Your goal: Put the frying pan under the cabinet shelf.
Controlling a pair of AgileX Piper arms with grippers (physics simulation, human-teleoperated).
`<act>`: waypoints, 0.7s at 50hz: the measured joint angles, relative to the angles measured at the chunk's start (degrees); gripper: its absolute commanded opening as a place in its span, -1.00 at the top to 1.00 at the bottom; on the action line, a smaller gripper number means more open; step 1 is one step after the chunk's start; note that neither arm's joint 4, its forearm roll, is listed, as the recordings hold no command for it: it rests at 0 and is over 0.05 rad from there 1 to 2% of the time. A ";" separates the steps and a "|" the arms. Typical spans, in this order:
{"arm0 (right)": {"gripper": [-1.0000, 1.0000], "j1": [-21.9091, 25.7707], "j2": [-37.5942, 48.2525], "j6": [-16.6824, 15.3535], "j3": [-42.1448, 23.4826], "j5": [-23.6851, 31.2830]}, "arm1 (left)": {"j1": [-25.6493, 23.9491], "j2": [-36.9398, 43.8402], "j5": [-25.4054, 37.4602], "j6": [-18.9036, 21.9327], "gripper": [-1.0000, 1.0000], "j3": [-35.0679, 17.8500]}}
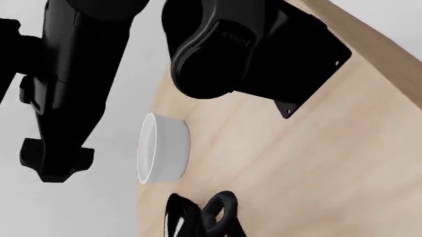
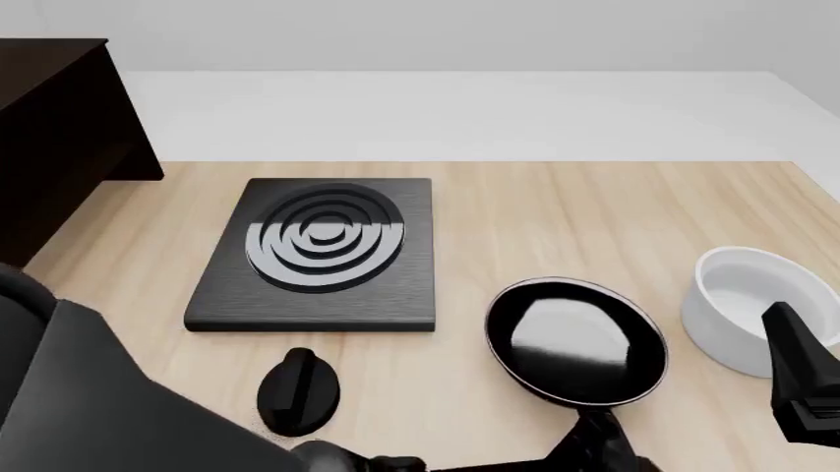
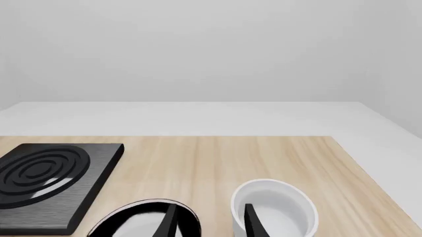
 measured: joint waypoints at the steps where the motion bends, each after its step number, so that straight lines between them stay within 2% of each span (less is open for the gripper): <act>1: -1.00 0.00 0.00 0.00 0.00 0.00 | 0.07 -0.52 0.13 0.25 1.00 0.20; 35: -1.00 0.00 0.00 0.00 0.00 0.00 | 2.69 -11.89 -0.46 11.98 1.00 5.94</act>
